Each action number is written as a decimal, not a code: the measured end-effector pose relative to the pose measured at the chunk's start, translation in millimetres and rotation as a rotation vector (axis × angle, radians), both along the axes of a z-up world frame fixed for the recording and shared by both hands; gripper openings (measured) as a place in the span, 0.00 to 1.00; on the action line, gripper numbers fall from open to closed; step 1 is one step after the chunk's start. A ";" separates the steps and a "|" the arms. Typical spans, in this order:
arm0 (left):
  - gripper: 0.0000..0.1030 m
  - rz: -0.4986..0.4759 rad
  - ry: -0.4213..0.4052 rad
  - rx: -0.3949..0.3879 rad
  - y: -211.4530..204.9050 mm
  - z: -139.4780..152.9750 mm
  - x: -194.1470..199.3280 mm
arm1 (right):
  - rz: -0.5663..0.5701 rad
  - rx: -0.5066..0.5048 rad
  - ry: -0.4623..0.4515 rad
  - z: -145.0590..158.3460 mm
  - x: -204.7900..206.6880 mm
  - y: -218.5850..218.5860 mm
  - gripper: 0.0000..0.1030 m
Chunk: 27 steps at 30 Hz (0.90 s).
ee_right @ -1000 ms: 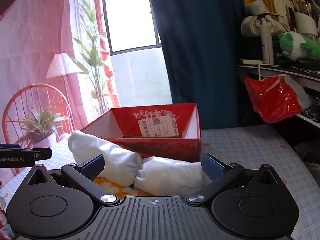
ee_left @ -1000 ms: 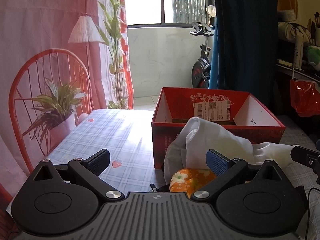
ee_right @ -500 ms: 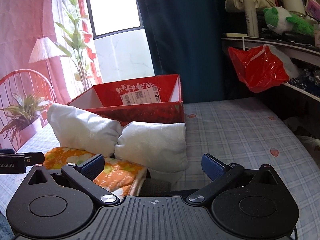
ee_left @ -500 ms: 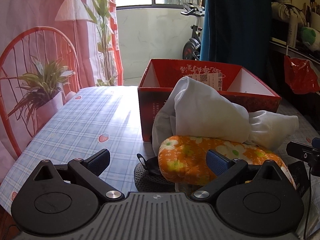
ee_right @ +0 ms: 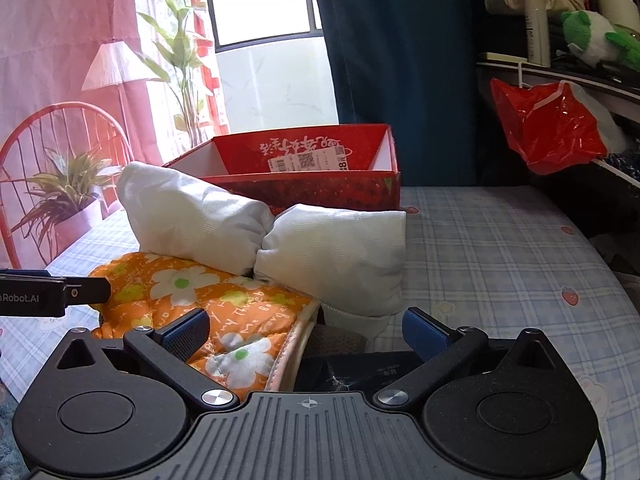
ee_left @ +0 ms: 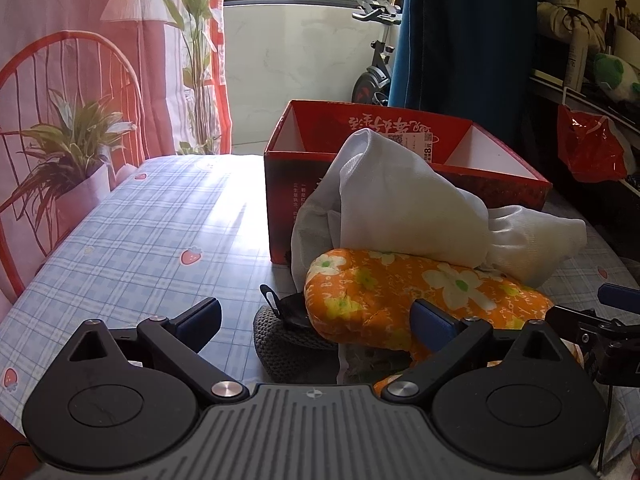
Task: Organize soft objects
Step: 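Move the right tool toward the orange floral cloth beside the white bundle, then close the right gripper on the orange floral cloth and lift it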
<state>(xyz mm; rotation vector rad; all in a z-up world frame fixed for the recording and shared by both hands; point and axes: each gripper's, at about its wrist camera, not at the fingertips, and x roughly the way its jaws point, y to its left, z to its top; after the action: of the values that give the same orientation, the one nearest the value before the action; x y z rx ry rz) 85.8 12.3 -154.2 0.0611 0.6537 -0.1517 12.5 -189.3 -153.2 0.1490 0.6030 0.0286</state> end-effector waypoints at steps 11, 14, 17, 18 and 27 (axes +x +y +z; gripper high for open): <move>0.90 -0.027 0.021 -0.017 -1.9 -4.4 -3.7 | 0.009 0.007 0.007 -4.0 -1.8 -2.3 0.92; 0.84 -0.038 0.025 -0.036 -0.5 -4.3 -4.5 | 0.002 0.017 0.004 -3.8 -1.5 -5.1 0.88; 0.80 -0.044 0.030 -0.057 1.1 -5.4 -4.4 | 0.002 0.023 0.000 -4.6 -2.1 -5.4 0.85; 0.78 -0.046 0.033 -0.063 1.4 -5.8 -4.1 | 0.005 0.023 0.001 -4.9 -2.0 -5.3 0.83; 0.72 -0.079 0.057 -0.111 1.7 -8.2 -4.8 | 0.060 0.041 0.005 -5.1 -2.0 0.0 0.74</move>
<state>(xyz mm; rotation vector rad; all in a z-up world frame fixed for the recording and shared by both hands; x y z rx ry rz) 81.0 14.0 -162.3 -0.0243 0.6988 -0.2669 10.5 -189.3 -158.3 0.1712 0.6123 0.0987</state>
